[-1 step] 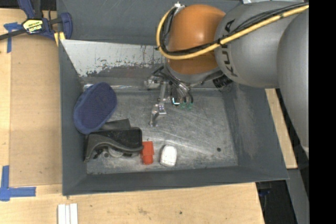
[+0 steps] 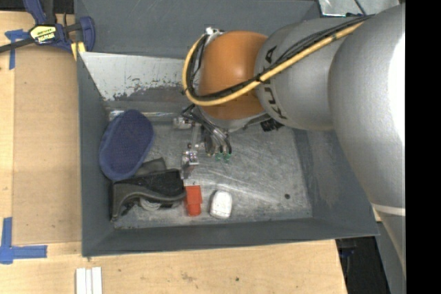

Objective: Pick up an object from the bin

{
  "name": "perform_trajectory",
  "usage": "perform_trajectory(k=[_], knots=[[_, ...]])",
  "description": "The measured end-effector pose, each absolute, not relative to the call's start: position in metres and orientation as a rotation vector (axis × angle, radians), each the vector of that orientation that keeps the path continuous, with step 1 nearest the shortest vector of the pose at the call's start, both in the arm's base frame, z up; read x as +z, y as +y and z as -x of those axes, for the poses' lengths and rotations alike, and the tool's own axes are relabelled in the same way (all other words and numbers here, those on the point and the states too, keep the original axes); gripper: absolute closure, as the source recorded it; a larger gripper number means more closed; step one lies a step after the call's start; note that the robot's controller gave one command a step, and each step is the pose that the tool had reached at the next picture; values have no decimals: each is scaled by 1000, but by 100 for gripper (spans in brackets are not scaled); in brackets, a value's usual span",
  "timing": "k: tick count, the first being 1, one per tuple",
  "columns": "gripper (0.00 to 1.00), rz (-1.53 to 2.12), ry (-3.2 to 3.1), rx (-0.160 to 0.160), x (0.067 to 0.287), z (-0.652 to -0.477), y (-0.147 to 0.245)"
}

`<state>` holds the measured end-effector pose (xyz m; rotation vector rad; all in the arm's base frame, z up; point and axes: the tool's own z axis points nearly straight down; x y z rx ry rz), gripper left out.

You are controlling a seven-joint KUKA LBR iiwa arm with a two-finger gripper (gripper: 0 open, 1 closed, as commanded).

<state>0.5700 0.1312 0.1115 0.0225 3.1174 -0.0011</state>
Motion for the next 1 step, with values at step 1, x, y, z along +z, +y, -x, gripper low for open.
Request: perform_trajectory(k=[1], knots=[[0,377,3118,-3,111,-553,83]])
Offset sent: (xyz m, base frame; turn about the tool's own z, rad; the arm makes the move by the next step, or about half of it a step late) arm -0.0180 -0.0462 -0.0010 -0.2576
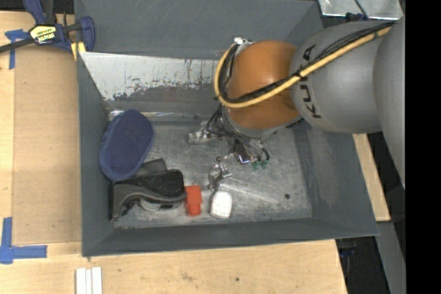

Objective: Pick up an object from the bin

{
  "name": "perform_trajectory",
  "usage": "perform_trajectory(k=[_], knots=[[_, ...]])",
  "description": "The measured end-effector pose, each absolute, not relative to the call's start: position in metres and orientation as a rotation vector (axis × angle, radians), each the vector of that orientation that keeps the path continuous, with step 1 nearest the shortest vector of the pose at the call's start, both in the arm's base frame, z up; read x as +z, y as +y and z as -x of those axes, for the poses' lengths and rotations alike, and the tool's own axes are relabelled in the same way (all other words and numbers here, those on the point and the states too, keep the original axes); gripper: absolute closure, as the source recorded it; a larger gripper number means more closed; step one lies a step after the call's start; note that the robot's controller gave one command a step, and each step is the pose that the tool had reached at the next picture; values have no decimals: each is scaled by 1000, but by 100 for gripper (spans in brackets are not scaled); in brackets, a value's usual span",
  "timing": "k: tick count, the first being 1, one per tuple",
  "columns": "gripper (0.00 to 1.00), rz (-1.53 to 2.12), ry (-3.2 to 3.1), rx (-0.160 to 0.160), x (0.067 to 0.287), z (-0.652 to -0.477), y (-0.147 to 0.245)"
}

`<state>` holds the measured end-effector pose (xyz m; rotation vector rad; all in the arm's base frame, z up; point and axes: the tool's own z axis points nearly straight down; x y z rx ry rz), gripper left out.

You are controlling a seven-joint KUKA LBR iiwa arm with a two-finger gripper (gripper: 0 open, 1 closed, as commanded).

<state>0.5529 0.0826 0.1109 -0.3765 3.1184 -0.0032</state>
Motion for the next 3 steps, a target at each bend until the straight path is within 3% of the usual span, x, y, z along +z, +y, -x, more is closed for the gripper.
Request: perform_trajectory(k=[1,2,3], knots=[[0,632,3055,-11,75,-504,114],[100,635,3052,-12,76,-505,114],[100,586,3076,-1,165,-506,124]])
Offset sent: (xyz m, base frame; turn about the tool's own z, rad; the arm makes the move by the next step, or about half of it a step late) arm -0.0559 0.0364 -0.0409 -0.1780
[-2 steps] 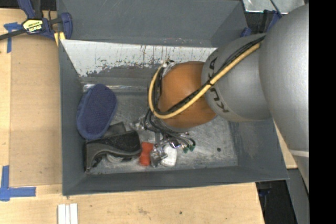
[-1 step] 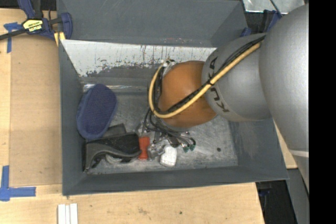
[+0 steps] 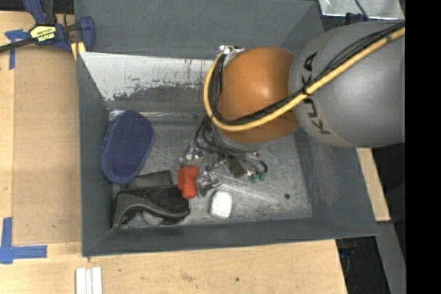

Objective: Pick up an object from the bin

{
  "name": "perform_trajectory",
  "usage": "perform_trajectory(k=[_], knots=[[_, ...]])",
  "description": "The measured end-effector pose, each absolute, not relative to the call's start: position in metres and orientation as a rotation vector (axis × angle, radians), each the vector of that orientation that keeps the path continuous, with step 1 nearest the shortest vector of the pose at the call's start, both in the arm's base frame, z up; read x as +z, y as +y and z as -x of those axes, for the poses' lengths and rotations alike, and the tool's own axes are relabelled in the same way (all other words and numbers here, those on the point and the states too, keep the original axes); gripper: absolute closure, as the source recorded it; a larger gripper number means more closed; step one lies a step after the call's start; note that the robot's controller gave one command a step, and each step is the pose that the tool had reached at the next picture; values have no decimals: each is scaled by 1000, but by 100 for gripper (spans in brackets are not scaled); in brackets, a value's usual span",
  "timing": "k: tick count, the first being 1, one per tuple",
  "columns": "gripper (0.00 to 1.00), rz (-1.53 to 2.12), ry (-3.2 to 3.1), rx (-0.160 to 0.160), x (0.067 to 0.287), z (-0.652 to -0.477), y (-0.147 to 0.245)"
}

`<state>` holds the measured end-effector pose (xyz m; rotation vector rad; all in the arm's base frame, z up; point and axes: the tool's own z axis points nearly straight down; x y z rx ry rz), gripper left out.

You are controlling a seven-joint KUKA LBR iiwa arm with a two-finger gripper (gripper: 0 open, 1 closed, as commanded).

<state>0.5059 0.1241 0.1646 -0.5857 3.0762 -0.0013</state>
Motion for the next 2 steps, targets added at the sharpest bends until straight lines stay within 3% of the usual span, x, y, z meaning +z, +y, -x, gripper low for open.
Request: perform_trajectory(k=[1,2], knots=[[100,545,3083,0,226,-519,116],[100,546,3091,1,222,-518,116]])
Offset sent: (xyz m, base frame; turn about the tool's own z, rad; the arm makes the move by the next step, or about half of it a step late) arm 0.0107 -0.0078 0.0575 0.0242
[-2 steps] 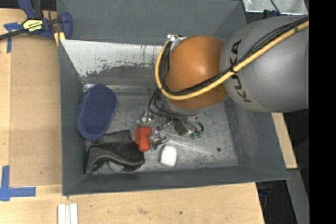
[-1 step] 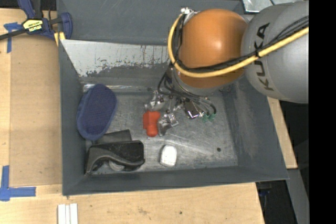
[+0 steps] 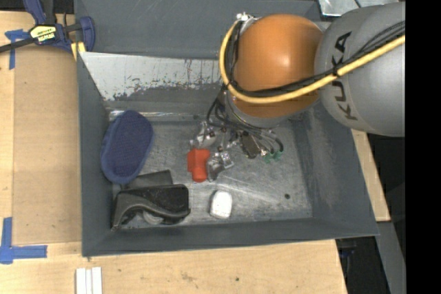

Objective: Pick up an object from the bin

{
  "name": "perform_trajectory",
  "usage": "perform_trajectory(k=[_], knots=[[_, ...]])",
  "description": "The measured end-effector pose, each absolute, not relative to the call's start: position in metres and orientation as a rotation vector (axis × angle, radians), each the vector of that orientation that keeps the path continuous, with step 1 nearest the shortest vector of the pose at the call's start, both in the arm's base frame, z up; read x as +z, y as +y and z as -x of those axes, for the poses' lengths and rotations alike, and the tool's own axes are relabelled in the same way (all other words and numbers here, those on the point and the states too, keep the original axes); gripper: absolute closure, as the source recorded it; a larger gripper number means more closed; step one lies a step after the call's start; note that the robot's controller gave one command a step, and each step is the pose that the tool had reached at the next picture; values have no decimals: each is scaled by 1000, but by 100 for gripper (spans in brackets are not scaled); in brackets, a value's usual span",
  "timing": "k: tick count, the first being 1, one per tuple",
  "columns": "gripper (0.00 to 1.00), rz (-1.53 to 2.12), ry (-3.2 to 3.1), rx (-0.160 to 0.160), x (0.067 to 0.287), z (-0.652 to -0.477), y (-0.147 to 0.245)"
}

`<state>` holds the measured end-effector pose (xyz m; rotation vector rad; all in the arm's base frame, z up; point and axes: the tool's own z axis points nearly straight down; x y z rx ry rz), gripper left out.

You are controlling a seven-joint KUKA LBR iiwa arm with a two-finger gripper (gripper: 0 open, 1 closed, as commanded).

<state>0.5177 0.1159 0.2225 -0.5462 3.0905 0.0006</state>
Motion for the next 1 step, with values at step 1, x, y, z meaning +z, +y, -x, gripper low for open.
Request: perform_trajectory(k=[1], knots=[[100,723,3057,1,217,-483,135]])
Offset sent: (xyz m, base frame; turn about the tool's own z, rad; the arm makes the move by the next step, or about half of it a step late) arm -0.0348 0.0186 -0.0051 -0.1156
